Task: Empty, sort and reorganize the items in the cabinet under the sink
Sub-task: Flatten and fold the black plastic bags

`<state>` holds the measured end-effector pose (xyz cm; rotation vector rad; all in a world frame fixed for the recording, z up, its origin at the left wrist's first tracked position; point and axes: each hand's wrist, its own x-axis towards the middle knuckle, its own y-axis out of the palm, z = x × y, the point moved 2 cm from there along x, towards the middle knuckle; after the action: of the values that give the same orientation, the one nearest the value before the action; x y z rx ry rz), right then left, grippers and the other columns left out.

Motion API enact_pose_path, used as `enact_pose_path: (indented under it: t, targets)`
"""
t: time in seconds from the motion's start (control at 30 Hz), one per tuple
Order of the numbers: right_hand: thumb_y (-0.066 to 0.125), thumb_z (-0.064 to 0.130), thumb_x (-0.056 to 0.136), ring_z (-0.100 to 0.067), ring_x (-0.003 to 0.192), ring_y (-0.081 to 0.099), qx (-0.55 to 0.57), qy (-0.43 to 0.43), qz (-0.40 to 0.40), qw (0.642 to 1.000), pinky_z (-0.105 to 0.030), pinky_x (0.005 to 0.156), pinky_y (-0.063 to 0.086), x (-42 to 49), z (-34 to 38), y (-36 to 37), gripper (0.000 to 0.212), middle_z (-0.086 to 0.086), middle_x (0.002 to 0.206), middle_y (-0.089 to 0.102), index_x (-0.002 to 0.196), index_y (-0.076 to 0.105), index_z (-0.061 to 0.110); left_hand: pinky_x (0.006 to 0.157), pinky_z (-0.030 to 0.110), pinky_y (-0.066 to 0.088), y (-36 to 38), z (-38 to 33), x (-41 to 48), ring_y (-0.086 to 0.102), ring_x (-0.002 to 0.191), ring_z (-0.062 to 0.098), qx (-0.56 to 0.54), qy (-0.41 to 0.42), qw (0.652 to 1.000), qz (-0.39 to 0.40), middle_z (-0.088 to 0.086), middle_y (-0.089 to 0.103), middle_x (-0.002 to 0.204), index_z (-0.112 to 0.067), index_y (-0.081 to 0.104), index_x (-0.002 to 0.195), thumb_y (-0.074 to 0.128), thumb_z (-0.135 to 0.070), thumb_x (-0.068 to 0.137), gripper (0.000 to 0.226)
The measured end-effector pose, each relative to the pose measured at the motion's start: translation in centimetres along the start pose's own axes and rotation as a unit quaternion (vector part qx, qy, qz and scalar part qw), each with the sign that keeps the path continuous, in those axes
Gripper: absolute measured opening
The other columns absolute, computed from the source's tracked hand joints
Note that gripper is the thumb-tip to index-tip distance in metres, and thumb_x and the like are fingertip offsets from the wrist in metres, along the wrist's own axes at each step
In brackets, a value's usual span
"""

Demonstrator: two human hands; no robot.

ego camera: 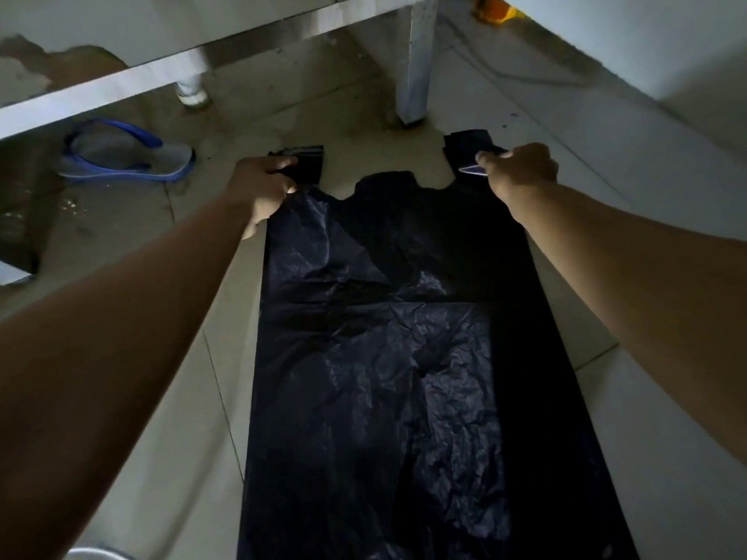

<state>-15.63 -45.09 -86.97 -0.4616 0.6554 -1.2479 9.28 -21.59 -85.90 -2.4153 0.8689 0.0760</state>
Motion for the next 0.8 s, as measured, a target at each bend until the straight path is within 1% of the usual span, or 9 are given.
enact_pose_path:
  t: [0.07,0.13,0.2,0.3,0.4,0.5,0.63,0.7,0.8]
  targets:
    - [0.064,0.039,0.092,-0.022,0.105,0.066,0.021,-0.047,-0.017,0.999,-0.021,0.076,0.046,0.5,0.1,0.0,0.038,-0.007,0.118,0.069,0.119,0.067,0.012,0.087,0.018,0.044,0.1,-0.2,0.2,0.055,0.120,0.018,0.030,0.015,0.999,0.014,0.005,0.053,0.140,-0.022,0.053,0.142,0.061,-0.004,0.092,0.054]
    - [0.061,0.034,0.095,-0.019,0.110,0.064,0.028,-0.119,-0.037,0.992,-0.012,0.078,0.043,0.1,0.0,-0.1,0.029,-0.003,0.118,0.069,0.118,0.066,0.016,0.085,0.012,0.040,0.1,-0.2,0.3,0.047,0.118,0.009,0.066,0.047,0.997,0.009,0.003,0.048,0.142,-0.018,0.043,0.148,0.060,-0.004,0.094,0.058]
    - [0.059,0.033,0.095,-0.024,0.118,0.061,0.027,-0.151,-0.037,0.987,-0.023,0.093,0.048,-0.2,-0.5,0.0,0.033,-0.001,0.125,0.066,0.127,0.060,0.023,0.088,0.008,0.033,0.2,0.0,-0.1,0.041,0.125,0.009,0.107,0.080,0.991,0.001,0.004,0.038,0.152,-0.013,0.036,0.151,0.060,-0.007,0.094,0.063]
    - [0.057,0.035,0.095,-0.025,0.122,0.059,-0.004,-0.096,-0.001,0.995,-0.042,0.104,0.047,-0.8,-2.0,-0.1,0.046,0.000,0.131,0.064,0.140,0.048,0.032,0.113,0.023,0.024,0.0,1.1,-0.2,0.020,0.149,0.021,0.188,0.075,0.979,-0.013,0.002,0.014,0.164,-0.019,0.031,0.153,0.064,-0.026,0.093,0.069]
    - [0.058,0.037,0.091,-0.027,0.122,0.058,-0.075,-0.139,-0.005,0.988,-0.049,0.104,0.044,-1.9,-3.0,-0.7,0.046,0.004,0.130,0.065,0.136,0.050,0.033,0.119,0.038,0.020,-0.2,2.1,-0.9,0.014,0.150,0.030,0.257,0.071,0.963,-0.042,0.006,0.023,0.161,-0.027,0.044,0.145,0.058,-0.039,0.090,0.058]
    - [0.057,0.037,0.093,-0.029,0.122,0.056,-0.080,-0.195,-0.021,0.977,-0.049,0.104,0.042,-3.2,-3.6,-1.6,0.046,-0.001,0.132,0.061,0.137,0.050,0.029,0.118,0.048,0.022,0.5,2.4,-3.3,0.021,0.147,0.034,0.242,0.071,0.963,-0.097,0.015,0.020,0.160,-0.021,0.041,0.146,0.058,-0.040,0.089,0.062]
    - [0.048,0.049,0.094,-0.033,0.124,0.051,-0.225,-0.337,-0.044,0.913,-0.052,0.104,0.039,-6.1,-5.7,-1.3,0.060,-0.009,0.141,0.051,0.149,0.038,0.025,0.118,0.049,0.016,3.1,3.4,-7.9,0.016,0.148,0.031,0.332,0.156,0.926,-0.092,0.014,0.016,0.161,-0.022,0.033,0.150,0.049,-0.048,0.096,0.062]
    - [0.042,0.054,0.095,-0.030,0.135,0.043,-0.289,-0.354,-0.003,0.890,-0.059,0.114,0.026,-7.2,-7.3,-0.8,0.063,-0.007,0.149,0.044,0.151,0.034,0.027,0.119,0.053,0.010,4.4,4.7,-9.1,0.006,0.150,0.031,0.402,0.148,0.903,-0.036,0.011,0.008,0.164,-0.025,0.021,0.155,0.039,-0.056,0.097,0.068]
    - [0.035,0.059,0.096,-0.030,0.143,0.034,-0.363,-0.348,0.040,0.863,-0.069,0.114,0.012,-8.1,-9.0,-0.2,0.064,-0.006,0.157,0.036,0.153,0.031,0.030,0.119,0.058,0.004,5.1,5.9,-9.5,-0.001,0.151,0.032,0.436,0.112,0.893,-0.001,0.011,0.002,0.165,-0.027,0.011,0.157,0.030,-0.059,0.097,0.071]
